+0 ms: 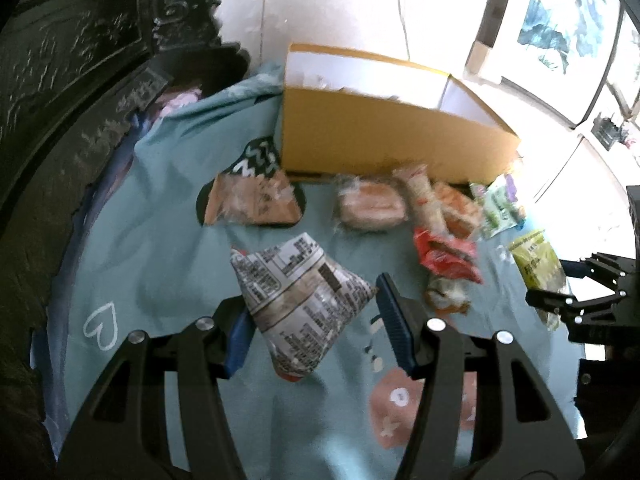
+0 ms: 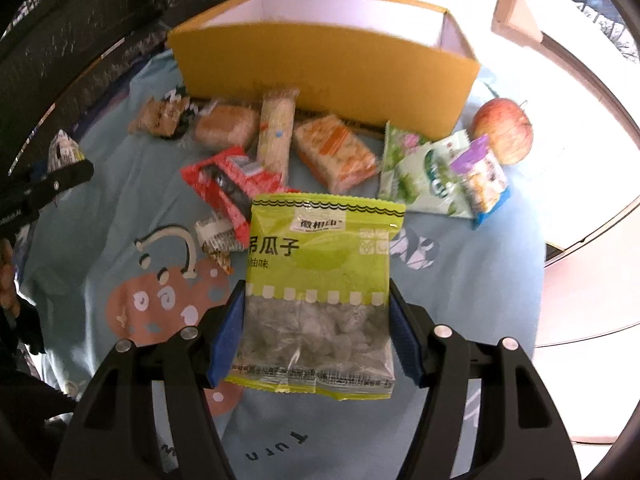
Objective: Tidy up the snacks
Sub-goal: 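Carry both bags into the yellow box and open both tools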
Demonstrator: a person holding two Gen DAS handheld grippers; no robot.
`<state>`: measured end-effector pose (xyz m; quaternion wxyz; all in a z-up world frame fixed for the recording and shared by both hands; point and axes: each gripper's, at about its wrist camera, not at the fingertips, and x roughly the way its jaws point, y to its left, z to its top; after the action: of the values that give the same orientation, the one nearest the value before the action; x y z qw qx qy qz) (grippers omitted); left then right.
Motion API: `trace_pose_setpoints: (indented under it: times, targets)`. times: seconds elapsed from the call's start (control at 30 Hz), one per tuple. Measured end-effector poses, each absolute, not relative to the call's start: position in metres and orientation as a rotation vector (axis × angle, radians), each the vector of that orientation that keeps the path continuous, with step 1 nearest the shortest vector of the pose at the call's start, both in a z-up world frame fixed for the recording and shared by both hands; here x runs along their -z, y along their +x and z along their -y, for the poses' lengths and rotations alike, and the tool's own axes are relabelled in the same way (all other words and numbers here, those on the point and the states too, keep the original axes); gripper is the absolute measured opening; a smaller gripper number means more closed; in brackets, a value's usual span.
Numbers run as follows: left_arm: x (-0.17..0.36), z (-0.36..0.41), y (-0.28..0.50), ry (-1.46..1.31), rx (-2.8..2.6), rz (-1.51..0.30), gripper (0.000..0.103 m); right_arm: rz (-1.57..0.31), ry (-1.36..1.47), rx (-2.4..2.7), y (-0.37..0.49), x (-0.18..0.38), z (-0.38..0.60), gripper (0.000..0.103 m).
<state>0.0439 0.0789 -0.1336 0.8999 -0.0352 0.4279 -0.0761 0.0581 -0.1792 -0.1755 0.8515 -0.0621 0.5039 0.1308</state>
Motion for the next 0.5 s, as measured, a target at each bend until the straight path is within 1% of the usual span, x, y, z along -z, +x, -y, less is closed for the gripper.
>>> trace_pose_setpoints:
  times: [0.13,0.4,0.5]
  targets:
    - [0.110,-0.069,0.046,-0.065,0.196,-0.837,0.058,-1.015,-0.080,-0.272,0.059,0.146,0.196,0.066]
    - [0.047,-0.052,0.069,-0.043,0.255,-0.708,0.058,-0.855,-0.031,-0.275,0.079,0.060,0.223,0.066]
    - [0.025,-0.044,0.090,-0.043,0.266,-0.672,0.058,-0.806,-0.020,-0.267,0.095,0.030,0.232,0.066]
